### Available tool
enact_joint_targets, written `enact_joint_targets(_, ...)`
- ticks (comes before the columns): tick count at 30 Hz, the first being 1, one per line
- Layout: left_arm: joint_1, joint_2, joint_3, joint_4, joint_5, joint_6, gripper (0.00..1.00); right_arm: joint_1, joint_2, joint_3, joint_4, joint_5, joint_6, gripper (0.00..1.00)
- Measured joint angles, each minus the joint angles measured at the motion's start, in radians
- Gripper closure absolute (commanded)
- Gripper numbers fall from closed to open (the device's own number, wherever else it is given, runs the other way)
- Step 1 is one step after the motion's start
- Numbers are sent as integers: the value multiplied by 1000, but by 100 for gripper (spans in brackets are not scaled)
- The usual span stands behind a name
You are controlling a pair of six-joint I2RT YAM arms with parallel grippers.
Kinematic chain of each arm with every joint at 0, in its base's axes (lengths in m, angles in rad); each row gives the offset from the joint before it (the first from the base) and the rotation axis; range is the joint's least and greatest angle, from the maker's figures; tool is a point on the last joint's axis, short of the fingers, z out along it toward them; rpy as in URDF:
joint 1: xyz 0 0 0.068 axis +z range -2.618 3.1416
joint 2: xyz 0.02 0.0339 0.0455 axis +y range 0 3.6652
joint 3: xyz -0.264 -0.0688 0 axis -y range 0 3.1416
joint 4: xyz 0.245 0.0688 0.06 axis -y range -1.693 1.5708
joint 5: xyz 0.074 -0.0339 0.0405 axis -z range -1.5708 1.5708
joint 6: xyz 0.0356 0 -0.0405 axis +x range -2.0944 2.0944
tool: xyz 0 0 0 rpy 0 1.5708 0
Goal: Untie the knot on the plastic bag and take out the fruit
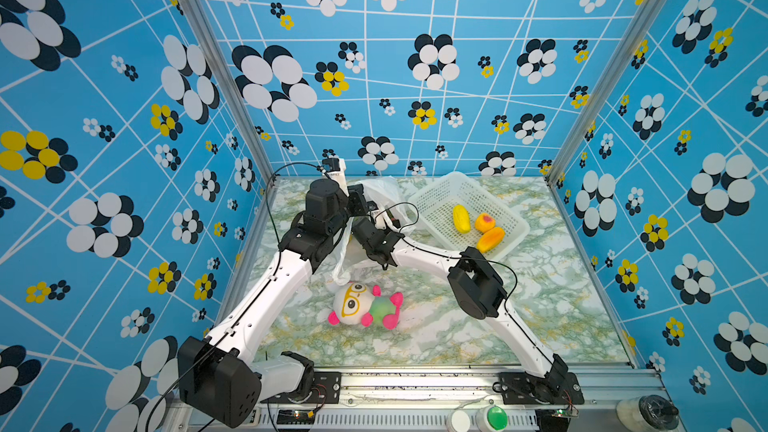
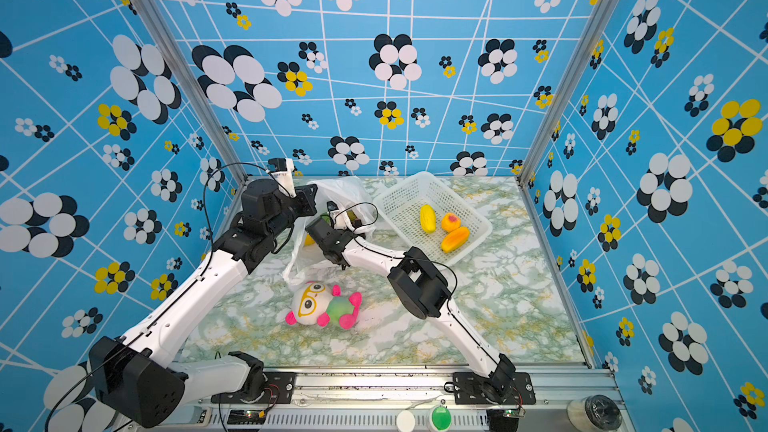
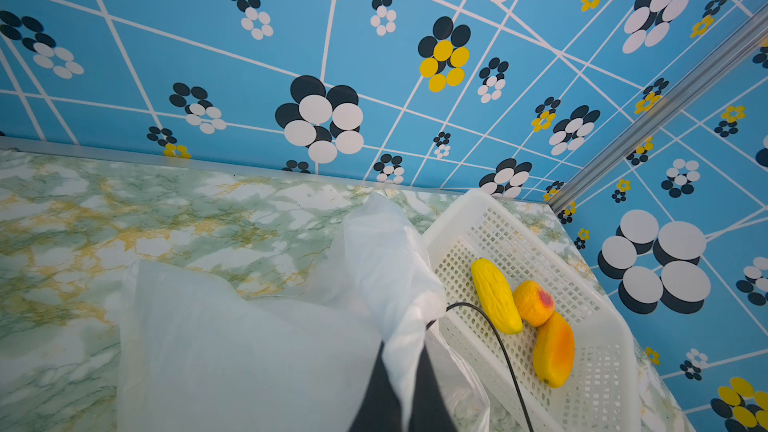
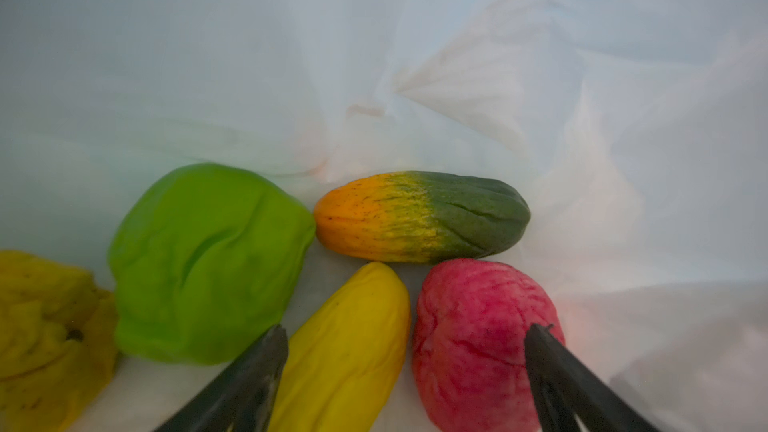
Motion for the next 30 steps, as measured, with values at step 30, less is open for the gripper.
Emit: enact_joint_targets(30,0,-2,-1,0,0,0,100,-97,-3,40,-142,-56,71,20)
